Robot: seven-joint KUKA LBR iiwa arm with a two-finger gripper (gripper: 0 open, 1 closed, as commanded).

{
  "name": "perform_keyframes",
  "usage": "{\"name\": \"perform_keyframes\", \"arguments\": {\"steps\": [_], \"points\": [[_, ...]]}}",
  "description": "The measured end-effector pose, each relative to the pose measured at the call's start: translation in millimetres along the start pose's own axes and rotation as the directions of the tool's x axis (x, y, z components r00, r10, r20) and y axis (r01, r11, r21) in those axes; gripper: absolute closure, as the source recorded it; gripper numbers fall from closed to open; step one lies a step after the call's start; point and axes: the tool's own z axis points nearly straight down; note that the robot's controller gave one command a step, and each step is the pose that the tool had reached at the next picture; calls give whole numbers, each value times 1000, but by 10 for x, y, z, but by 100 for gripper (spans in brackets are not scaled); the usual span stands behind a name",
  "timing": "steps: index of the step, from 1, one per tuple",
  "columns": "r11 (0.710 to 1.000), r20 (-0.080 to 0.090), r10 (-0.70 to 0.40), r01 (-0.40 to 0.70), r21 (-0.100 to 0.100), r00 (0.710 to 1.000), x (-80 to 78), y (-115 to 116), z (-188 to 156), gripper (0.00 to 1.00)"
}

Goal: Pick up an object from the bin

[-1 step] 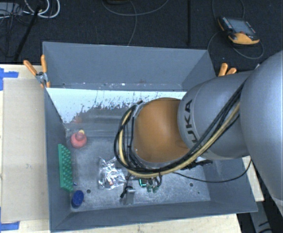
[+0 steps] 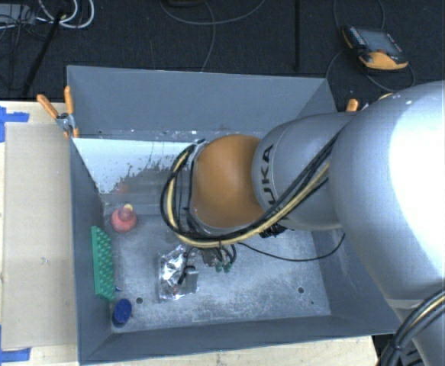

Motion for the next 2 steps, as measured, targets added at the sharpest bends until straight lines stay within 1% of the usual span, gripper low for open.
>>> {"name": "perform_keyframes", "arguments": {"steps": [1,2], "points": [[1000,-2,3,-3,-1,1000,5,0,-35,100],[999,8,-45,45,-1,999,176,-13,-1585,100]]}}
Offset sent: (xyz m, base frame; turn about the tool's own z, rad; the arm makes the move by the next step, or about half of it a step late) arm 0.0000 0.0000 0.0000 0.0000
